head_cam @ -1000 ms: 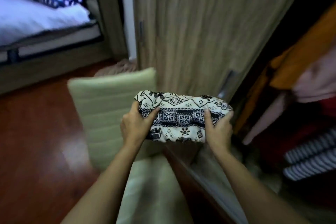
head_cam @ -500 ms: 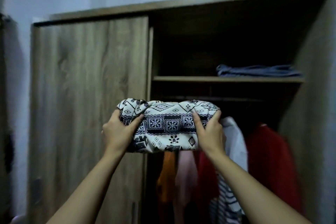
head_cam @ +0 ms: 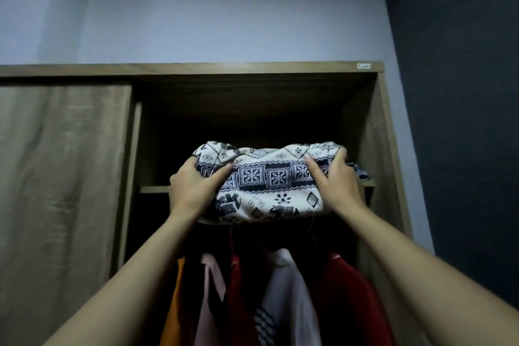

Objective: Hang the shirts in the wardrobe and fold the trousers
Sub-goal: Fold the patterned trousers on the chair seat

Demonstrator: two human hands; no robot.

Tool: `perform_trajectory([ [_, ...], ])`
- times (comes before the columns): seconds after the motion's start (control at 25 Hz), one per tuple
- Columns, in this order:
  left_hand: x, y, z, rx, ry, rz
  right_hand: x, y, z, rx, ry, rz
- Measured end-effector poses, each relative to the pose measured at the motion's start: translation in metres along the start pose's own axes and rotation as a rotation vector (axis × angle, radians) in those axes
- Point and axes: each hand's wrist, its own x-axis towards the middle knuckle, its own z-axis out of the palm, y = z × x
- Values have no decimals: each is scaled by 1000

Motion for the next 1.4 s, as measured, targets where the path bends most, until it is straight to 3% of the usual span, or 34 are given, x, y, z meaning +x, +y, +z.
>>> perform_trajectory([
  [0.24,79,29,106,-34,-33,54,110,52,16,-168,98,-27],
  [0.44,136,26,173,-15,-79,-82,172,68,37,-335,82,-9],
  [0.52,149,16,194,38,-145,-149,189,76,53,-356,11,42],
  [0.64,151,0,208,187,-336,-238,192,93,71,-509,-304,186],
  [0.72,149,-5,206,343,-423,-164,188,102,72,-614,-433,245],
  [0.76,146,-4,200,387,-432,-70,185,104,69,-636,-410,193],
  [0.88,133,2,180,278,-462,344,180,104,60,-533,-274,-277],
  [1.0,112,10,168,249,-738,589,165,100,52,-298,-559,-548],
  [1.12,111,12,185,341,-785,677,159,111,45,-512,-664,-472],
  [1.28,120,3,211,444,-721,588,161,120,37,-602,-647,-175],
  [1.4,119,-4,210,538,-732,526,156,119,40,-683,-663,-105],
])
